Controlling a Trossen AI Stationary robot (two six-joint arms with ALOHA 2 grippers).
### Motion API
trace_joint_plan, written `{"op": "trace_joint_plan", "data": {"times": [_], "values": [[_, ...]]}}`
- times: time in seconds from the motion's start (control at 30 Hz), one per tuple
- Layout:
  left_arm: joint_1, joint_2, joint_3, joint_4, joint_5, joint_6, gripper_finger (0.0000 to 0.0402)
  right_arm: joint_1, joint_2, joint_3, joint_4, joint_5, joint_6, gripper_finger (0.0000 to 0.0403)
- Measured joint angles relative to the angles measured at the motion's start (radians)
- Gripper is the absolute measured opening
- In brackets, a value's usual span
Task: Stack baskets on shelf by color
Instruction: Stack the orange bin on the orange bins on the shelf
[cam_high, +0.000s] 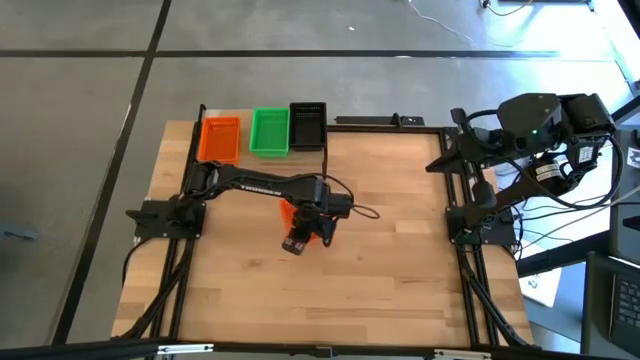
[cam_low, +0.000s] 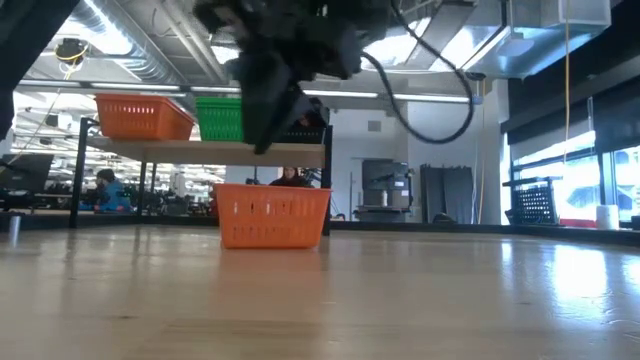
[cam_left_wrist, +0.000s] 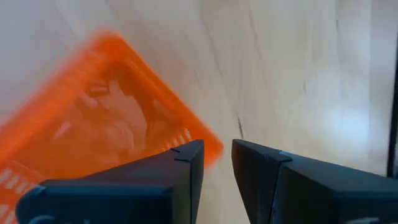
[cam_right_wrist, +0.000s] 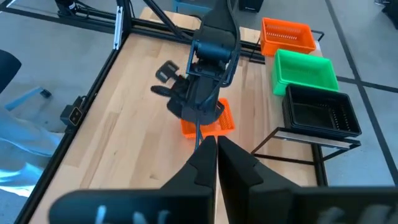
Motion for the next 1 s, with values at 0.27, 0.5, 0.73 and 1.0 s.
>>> {"op": "trace_joint_plan", "data": {"times": [0.27,0.5,0.73,1.0], "values": [[-0.004,0.005,0.001,0.093,0.000,-0.338,0.0075,0.000,0.000,0.000,0.000,0.002,-0.012,0.0014],[-0.026,0.044,0.002,0.137,0.016,-0.397,0.0075,0.000,0.000,0.000,0.000,0.002,-0.034,0.0014],[-0.024,0.038,0.000,0.139,-0.127,-0.416,0.0070,0.000,0.000,0.000,0.000,0.002,-0.052,0.0014],[-0.030,0.052,0.000,0.136,-0.102,-0.479,0.0069,0.000,0.000,0.000,0.000,0.002,-0.075,0.0014]]}}
